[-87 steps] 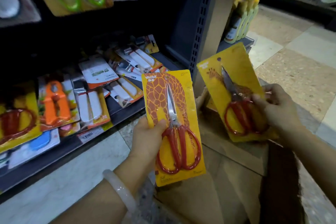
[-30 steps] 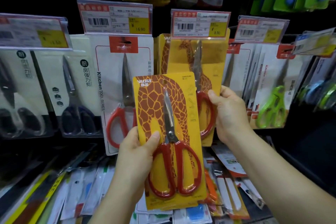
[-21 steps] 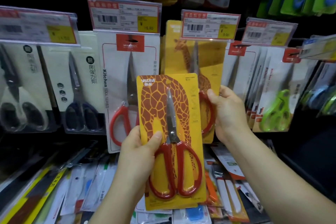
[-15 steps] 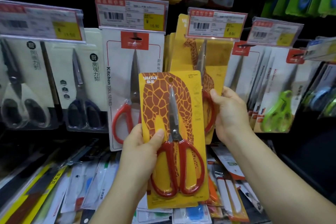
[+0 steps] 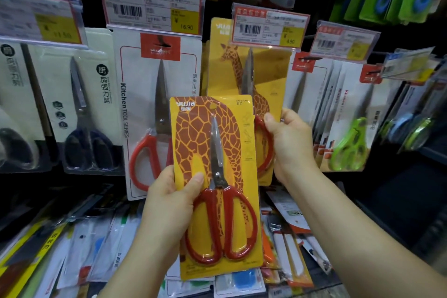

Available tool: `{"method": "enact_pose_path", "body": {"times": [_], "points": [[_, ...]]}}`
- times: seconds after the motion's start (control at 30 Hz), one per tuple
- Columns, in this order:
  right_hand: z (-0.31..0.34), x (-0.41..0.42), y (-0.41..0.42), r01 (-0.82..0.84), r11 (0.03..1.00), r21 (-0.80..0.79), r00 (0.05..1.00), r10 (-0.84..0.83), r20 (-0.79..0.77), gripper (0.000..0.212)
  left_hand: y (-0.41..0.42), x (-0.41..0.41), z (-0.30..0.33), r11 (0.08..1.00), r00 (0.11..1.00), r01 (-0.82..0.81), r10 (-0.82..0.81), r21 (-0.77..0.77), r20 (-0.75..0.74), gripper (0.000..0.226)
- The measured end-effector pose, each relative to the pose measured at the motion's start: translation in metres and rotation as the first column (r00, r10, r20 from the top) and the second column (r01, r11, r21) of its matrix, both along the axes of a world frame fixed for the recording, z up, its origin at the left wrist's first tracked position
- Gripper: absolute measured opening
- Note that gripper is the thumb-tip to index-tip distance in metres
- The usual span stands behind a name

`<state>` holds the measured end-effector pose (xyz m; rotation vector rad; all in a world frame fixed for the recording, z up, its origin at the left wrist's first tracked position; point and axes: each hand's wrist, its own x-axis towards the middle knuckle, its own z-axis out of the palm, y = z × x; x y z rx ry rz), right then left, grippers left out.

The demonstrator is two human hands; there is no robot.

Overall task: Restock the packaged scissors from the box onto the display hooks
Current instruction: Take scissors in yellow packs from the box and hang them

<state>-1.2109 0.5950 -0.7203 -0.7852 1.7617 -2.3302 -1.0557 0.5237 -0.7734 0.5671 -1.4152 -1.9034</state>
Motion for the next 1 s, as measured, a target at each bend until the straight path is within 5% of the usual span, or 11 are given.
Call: {"method": "enact_pose_path", "body": {"times": [0.3, 0.7, 1.0], "points": [[-0.018, -0.006, 0.013, -0.109, 0.994, 0.008, 0.989, 0.108, 0.103, 0.017, 0.006, -0.005, -0.002, 1.000, 1.000, 0.017, -0.017, 0.002, 0.007, 0.010], [0.002, 0.003, 0.006, -0.050, 0.998, 0.029, 0.998, 0.051, -0.024, 0.013, 0.010, -0.008, -0.001, 0.999, 1.000, 0.017, -0.016, -0.038, 0.008, 0.009], [-0.004, -0.006, 0.013, -0.073, 0.993, -0.095, 0.990, 0.083, 0.111, 0.016, 0.007, -0.008, -0.003, 0.997, 1.000, 0.004, -0.003, -0.071, 0.011, 0.009]]}}
